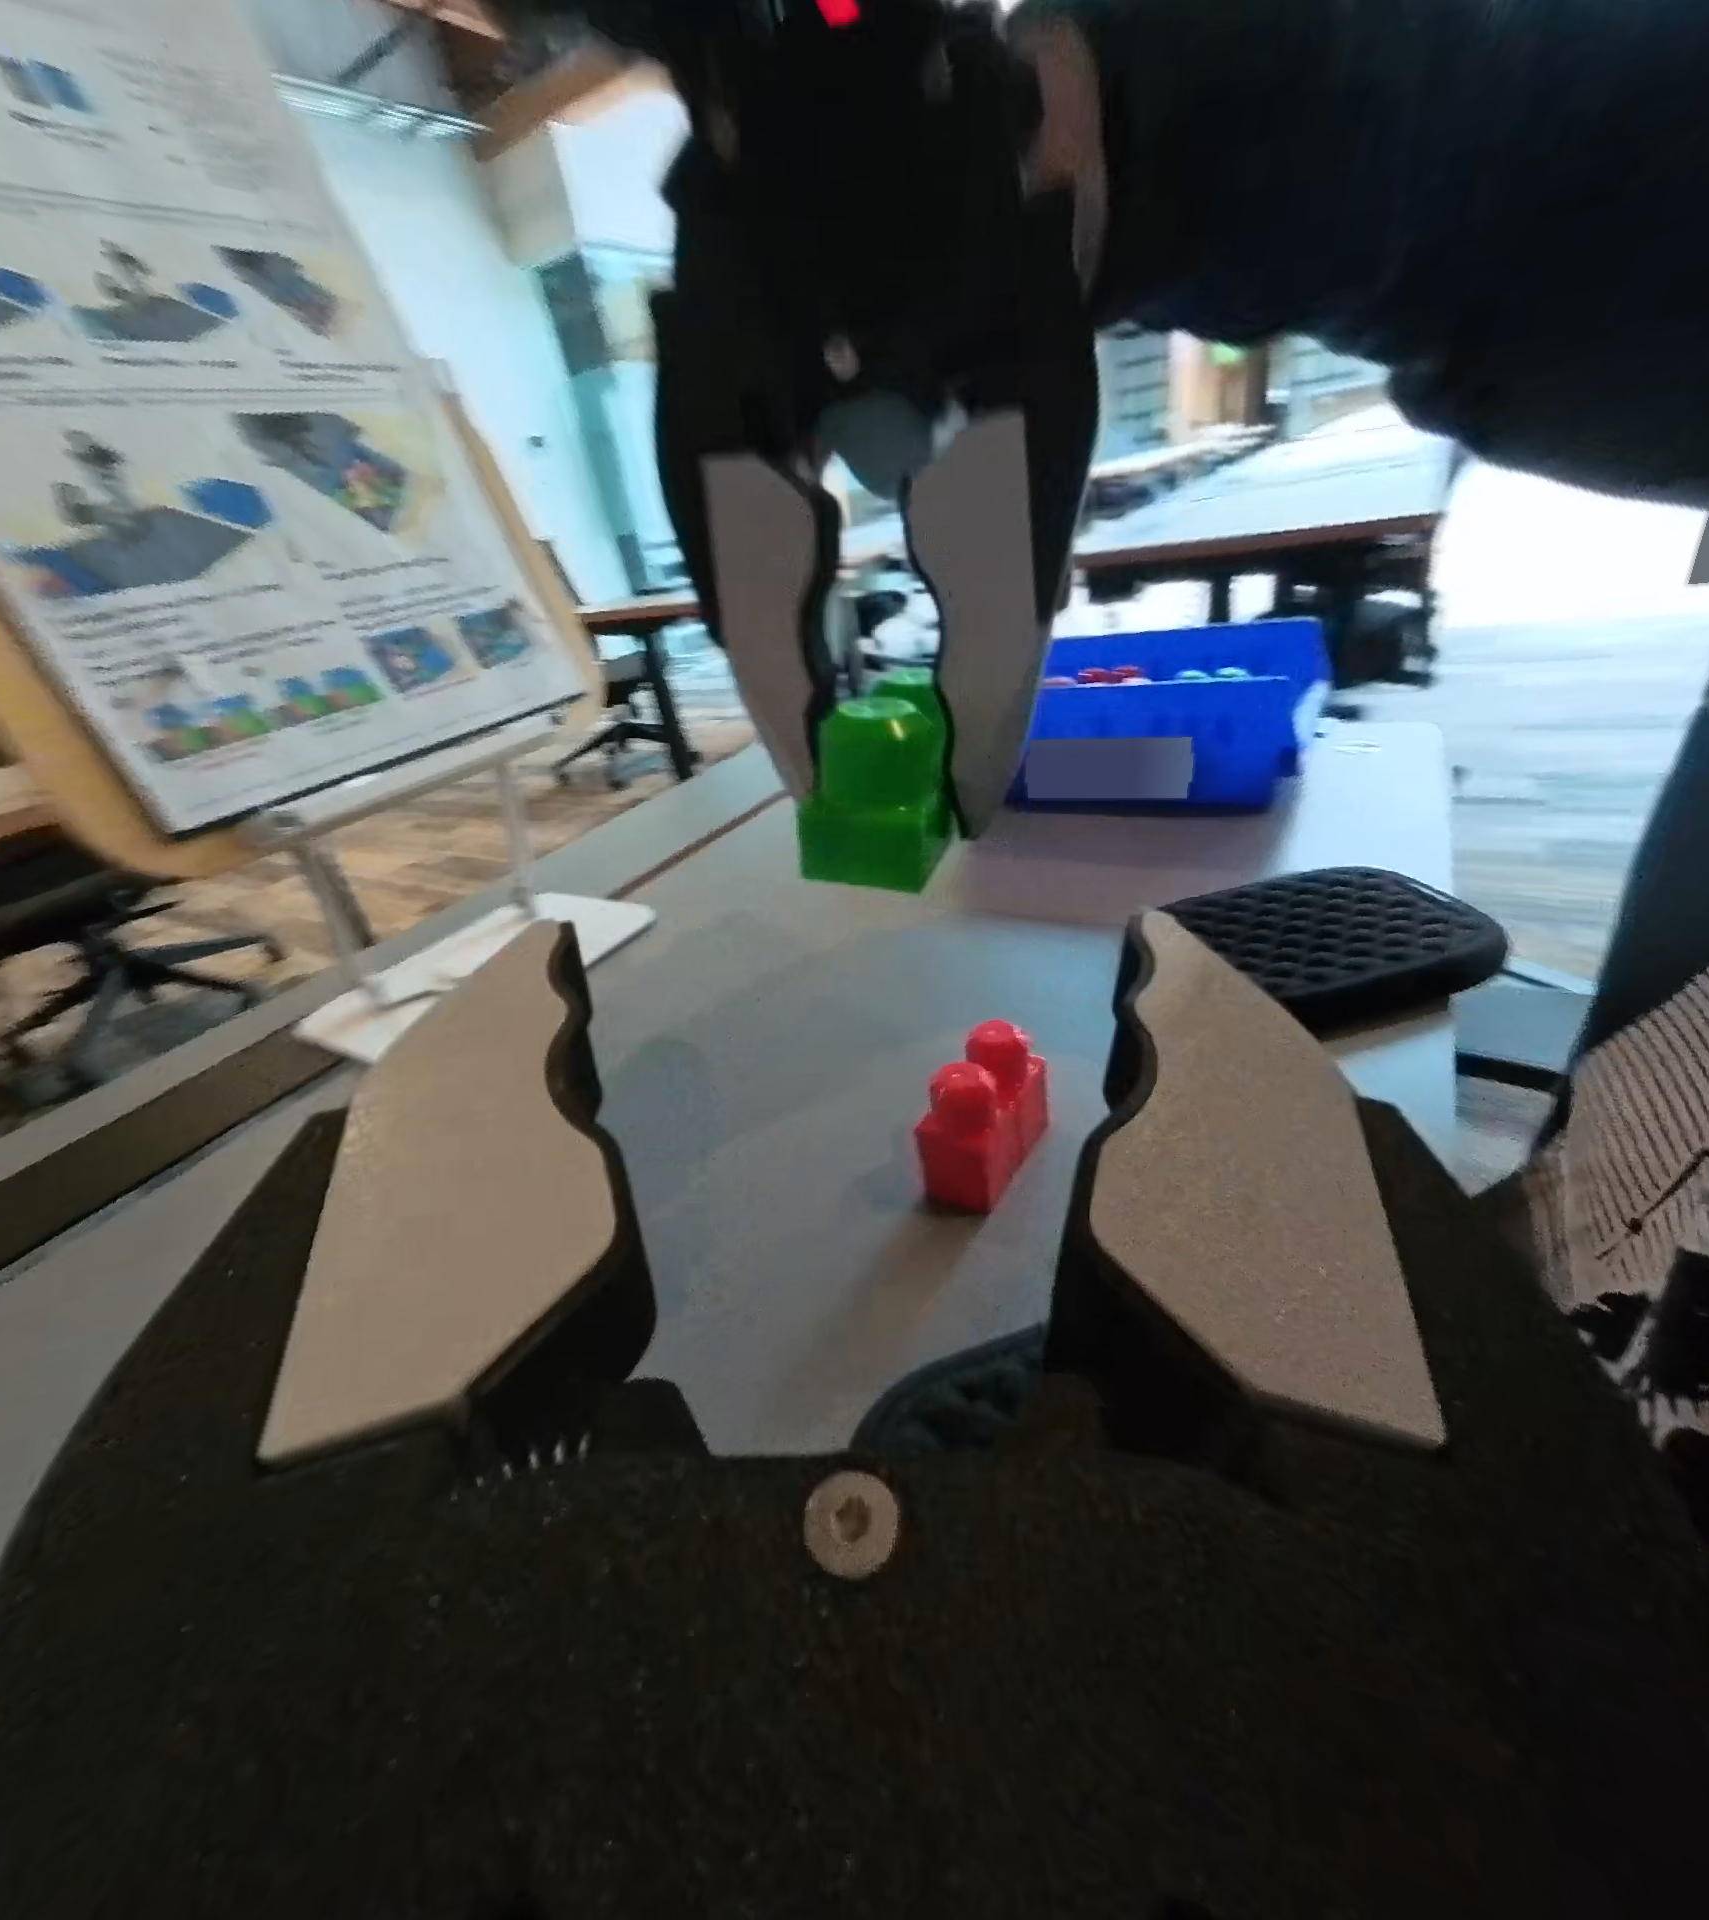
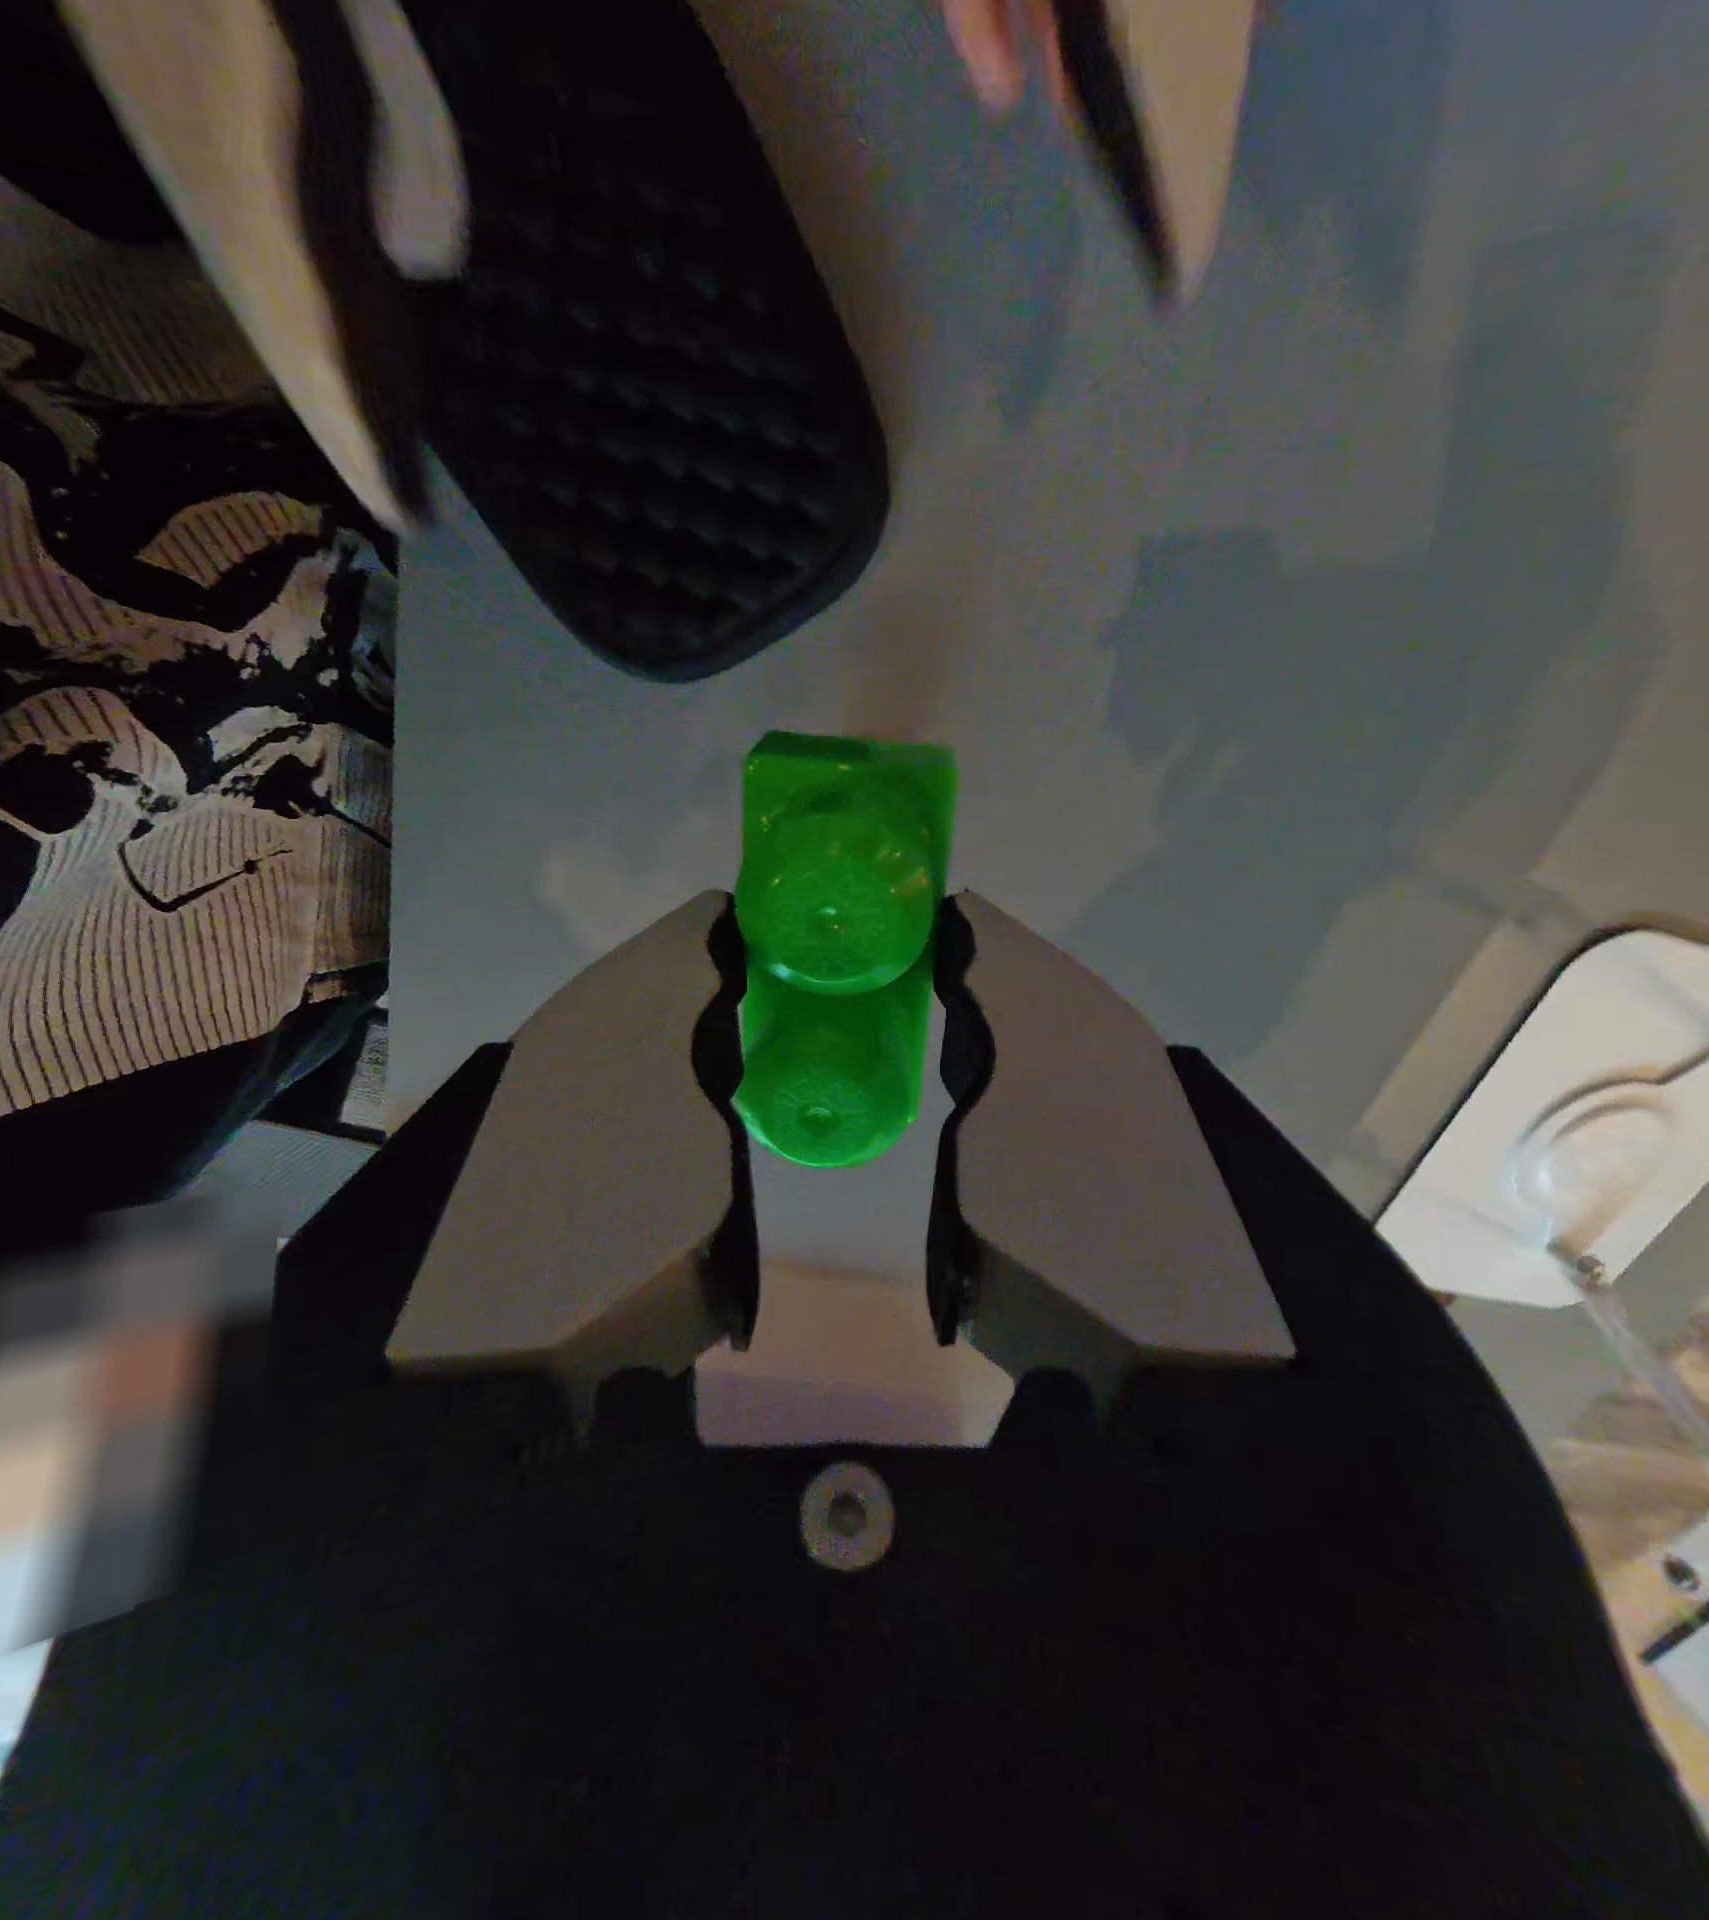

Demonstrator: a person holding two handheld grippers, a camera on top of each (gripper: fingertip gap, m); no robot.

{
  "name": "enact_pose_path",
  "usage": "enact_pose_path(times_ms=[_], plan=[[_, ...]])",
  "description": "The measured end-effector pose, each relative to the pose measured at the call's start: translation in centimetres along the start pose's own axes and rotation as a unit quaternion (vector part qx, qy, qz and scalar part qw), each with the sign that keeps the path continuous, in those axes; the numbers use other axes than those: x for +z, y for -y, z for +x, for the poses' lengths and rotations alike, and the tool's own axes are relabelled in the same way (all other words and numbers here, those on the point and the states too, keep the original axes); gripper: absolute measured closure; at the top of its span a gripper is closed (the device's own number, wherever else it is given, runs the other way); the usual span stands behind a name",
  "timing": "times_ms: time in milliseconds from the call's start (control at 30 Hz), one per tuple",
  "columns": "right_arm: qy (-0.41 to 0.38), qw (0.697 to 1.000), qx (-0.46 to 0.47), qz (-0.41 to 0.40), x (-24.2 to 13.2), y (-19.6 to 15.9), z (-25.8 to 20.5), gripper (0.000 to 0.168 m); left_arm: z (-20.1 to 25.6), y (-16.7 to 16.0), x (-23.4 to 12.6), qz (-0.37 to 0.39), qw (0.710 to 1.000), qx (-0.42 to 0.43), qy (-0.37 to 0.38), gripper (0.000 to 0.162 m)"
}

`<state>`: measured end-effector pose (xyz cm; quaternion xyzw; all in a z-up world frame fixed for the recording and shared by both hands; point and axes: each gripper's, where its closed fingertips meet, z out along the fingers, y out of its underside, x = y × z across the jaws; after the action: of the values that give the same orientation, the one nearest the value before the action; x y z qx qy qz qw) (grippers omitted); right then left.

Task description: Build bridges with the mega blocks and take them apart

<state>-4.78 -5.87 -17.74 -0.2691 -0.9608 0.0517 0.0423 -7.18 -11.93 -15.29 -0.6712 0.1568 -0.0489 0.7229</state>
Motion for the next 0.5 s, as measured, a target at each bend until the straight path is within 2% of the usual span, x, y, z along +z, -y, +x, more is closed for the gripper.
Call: enact_pose_path(times_ms=[167,267,433,500], plan=[[-0.013,0.999,0.045,-0.023,2.1,-2.9,0.1,0.134,0.8,2.6,-7.2,0.005,0.994,-0.016,0.106,0.074],[-0.013,0.998,0.055,-0.034,3.7,-4.3,-0.1,0.134,2.3,4.4,-10.4,0.030,0.991,-0.008,0.133,0.079],[-0.019,0.996,0.070,-0.051,6.3,-6.3,-0.2,0.133,4.0,3.2,-11.6,-0.025,0.992,0.004,0.123,0.076],[-0.023,0.995,0.072,-0.061,7.3,-7.1,-0.1,0.133,5.0,1.9,-10.9,-0.046,0.995,0.031,0.081,0.075]])
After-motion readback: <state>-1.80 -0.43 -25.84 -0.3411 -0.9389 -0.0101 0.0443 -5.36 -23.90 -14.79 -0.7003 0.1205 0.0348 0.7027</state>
